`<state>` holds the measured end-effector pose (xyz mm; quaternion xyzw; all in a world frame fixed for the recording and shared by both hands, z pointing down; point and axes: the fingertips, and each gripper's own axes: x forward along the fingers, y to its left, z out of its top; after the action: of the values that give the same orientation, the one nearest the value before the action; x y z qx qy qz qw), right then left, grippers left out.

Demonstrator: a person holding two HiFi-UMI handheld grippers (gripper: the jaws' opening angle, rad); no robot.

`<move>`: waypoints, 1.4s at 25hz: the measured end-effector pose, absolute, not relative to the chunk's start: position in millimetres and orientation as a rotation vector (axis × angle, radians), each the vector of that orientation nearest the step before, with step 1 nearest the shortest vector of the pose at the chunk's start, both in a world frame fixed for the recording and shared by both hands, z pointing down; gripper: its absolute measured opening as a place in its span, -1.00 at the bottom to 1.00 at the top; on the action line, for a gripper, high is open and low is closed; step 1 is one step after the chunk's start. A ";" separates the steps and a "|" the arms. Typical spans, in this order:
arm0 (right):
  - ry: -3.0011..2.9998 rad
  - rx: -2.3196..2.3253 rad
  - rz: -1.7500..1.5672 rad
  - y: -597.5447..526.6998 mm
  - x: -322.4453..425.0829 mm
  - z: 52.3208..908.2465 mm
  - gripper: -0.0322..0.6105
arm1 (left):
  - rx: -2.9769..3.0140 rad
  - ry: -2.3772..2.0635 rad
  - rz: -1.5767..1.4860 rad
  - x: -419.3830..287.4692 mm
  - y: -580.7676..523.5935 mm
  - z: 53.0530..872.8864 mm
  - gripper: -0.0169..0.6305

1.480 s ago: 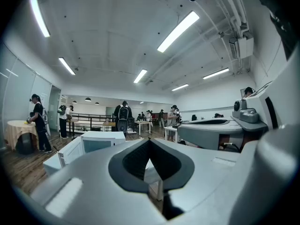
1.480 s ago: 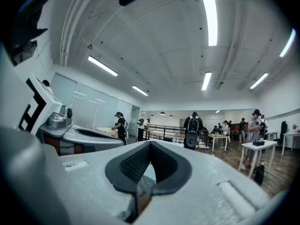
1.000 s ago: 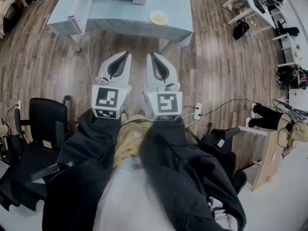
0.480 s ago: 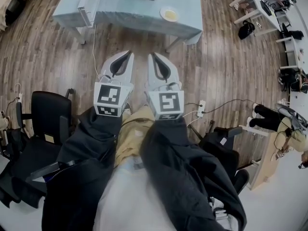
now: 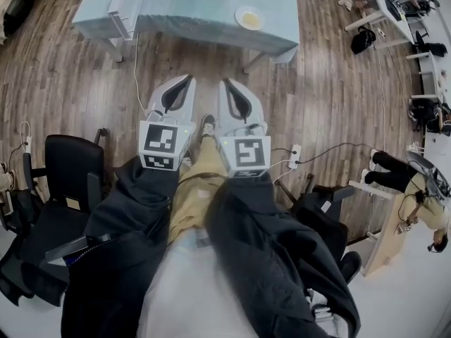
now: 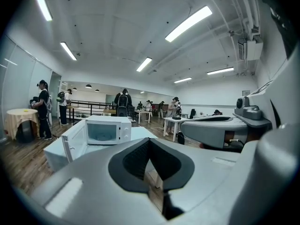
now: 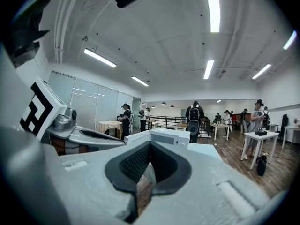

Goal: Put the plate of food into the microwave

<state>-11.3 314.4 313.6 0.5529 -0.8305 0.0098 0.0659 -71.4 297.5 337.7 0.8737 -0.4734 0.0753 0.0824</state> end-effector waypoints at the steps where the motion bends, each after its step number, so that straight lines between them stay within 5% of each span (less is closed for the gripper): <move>1: -2.508 1.661 0.033 306.6 -10.2 315.2 -0.90 | 2.604 -1.428 0.231 -71.9 289.4 338.2 -0.96; 35: -2.639 1.451 0.219 101.5 63.8 345.4 -0.89 | 2.524 -1.470 0.292 28.1 90.2 349.8 -0.96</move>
<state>63.8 101.5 345.4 0.4798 -0.8723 0.0725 0.0609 28.1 90.2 349.8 0.8553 -0.4981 0.0988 0.1030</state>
